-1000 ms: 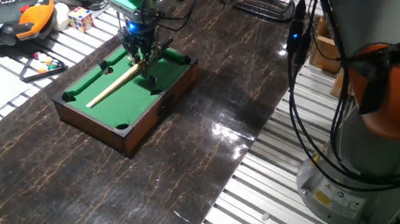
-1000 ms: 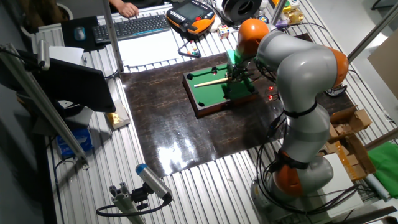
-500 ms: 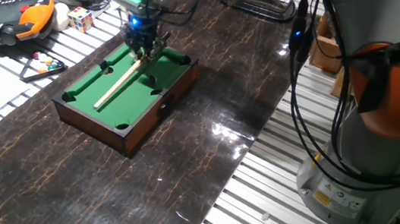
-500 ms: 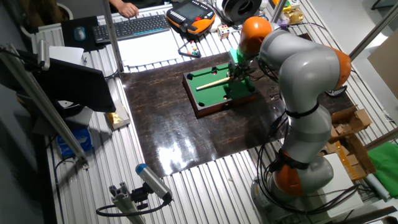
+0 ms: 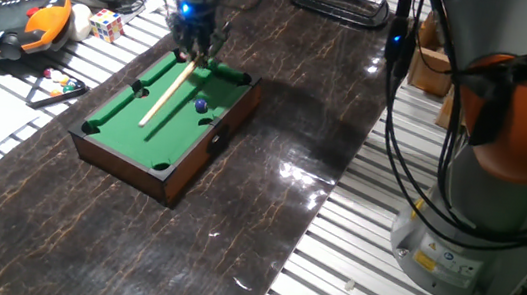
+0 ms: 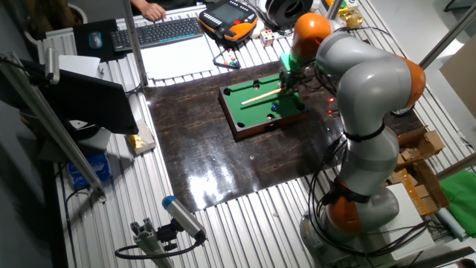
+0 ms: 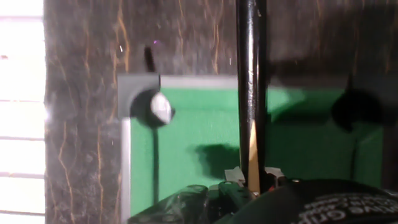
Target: Hit the pool ball
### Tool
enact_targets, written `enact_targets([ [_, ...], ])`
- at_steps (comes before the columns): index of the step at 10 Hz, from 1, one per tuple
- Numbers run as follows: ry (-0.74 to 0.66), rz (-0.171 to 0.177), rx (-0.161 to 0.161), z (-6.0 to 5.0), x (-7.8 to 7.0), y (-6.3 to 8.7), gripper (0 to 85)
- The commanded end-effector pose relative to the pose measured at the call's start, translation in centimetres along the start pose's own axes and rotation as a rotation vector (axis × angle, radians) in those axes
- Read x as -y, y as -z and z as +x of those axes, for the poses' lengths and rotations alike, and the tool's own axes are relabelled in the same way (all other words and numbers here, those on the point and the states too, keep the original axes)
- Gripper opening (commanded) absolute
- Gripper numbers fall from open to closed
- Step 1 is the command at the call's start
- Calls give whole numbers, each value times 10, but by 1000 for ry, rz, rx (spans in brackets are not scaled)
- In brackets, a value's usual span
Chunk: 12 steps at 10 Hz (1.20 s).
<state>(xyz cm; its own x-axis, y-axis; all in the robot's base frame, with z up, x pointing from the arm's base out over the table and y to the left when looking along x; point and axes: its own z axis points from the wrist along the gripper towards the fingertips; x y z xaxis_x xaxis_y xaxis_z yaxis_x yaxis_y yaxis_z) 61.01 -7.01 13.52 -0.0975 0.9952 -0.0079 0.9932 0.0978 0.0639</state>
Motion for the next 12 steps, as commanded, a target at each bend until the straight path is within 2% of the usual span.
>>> enact_targets([
  [1,23,4,10,-16,3,3,157],
  [2,43,1,15,-30,5,5,157],
  [5,38,4,50,-55,9,4,167],
  [6,51,18,38,-62,11,5,170],
  [12,82,25,58,-72,15,6,177],
])
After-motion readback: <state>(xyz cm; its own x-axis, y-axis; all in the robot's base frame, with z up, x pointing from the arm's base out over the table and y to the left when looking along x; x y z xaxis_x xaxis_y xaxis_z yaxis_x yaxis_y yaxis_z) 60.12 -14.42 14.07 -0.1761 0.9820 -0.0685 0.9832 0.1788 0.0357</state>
